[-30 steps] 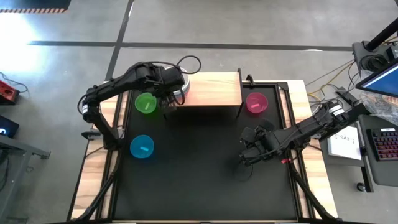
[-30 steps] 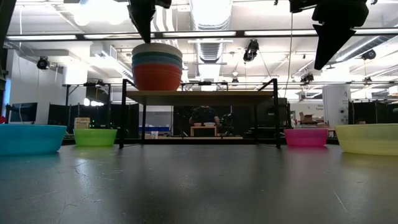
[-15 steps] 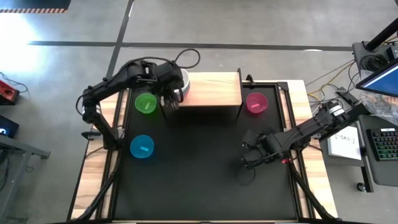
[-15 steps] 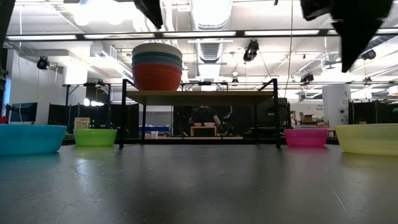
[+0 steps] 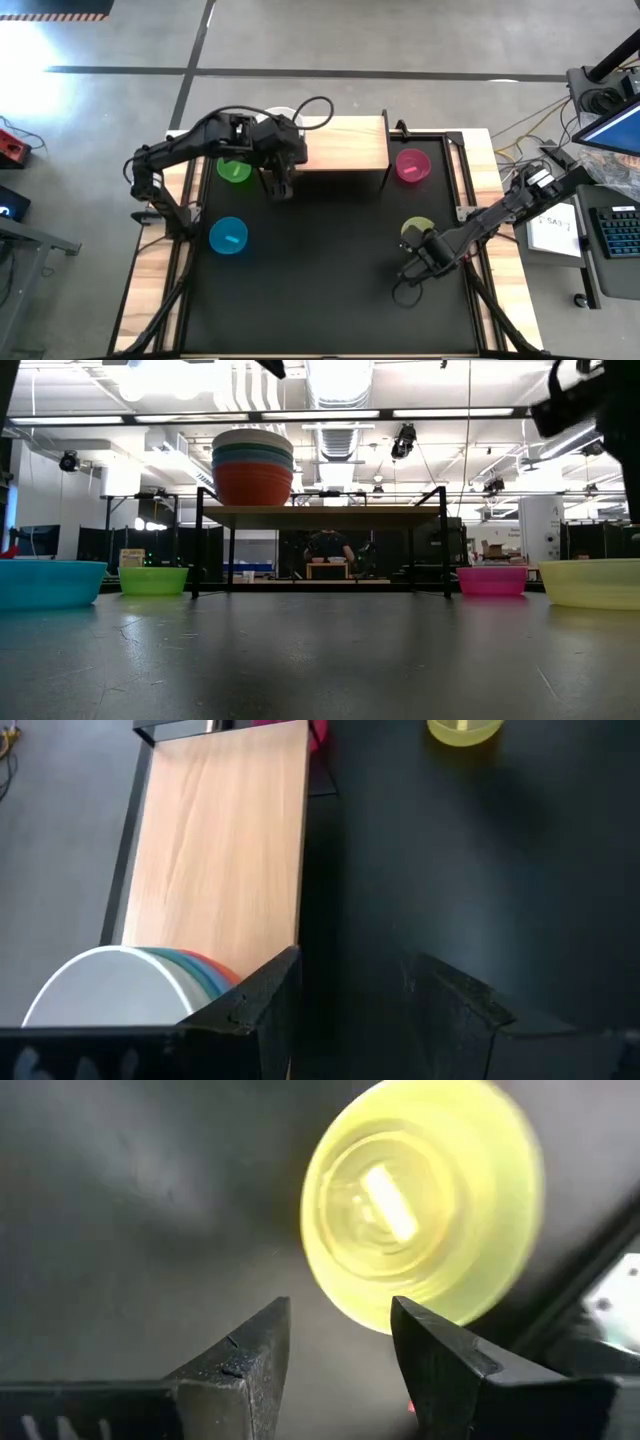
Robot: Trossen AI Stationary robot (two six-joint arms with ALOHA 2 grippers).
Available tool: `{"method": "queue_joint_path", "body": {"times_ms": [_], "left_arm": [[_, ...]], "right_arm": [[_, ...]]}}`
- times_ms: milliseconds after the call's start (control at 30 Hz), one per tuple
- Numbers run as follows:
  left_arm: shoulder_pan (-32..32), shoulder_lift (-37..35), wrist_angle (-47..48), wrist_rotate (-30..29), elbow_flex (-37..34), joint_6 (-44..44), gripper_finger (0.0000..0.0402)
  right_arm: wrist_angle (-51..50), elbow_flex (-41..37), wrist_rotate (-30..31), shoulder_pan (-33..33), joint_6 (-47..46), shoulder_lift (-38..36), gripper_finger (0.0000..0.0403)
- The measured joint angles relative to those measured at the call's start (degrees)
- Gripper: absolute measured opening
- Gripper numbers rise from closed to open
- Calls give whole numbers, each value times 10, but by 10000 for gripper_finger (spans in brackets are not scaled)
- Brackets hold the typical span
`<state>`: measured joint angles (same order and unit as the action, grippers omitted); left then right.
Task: Place and stack bowls onto a shelf
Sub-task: Put the yellow bowl on the shelf
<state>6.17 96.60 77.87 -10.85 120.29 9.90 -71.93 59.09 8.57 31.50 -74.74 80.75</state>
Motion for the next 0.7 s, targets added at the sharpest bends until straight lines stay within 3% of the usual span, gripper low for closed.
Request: {"method": "queue_joint_path", "body": {"times_ms": [200, 700], "left_arm": [[-13, 0, 0, 0, 0, -1, 158], [-33, 1, -8, -1, 0, -20, 158]], "right_arm": [[69, -49, -34, -3, 19, 0, 164], [155, -138, -30, -34, 84, 0, 153]]}}
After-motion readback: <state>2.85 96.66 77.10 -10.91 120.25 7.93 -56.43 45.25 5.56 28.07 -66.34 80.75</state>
